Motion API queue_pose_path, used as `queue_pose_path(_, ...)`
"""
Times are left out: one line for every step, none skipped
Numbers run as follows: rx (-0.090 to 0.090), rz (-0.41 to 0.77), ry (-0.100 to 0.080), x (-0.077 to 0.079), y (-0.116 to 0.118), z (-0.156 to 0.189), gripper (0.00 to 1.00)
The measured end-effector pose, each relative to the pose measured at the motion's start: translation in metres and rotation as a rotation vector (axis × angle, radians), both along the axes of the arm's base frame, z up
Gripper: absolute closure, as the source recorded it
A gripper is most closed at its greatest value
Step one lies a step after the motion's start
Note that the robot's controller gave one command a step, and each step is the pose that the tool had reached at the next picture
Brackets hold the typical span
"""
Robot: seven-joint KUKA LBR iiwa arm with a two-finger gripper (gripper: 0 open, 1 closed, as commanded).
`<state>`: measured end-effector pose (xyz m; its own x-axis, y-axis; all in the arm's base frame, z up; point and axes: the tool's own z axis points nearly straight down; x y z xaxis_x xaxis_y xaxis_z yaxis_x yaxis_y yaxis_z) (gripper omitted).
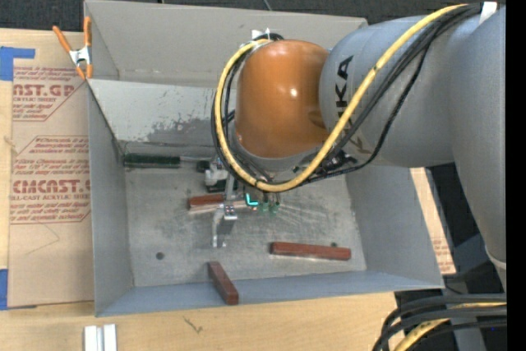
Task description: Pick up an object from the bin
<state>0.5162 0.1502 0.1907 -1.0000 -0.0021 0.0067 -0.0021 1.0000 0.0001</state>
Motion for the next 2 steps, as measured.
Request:
queue_pose_path(0.001, -0.002, -0.007, 0.002, -0.001, 0.004, 0.0)
queue_pose_path(0.001, 0.076, -0.013, 0.032, -0.038, -0.055, 0.0)
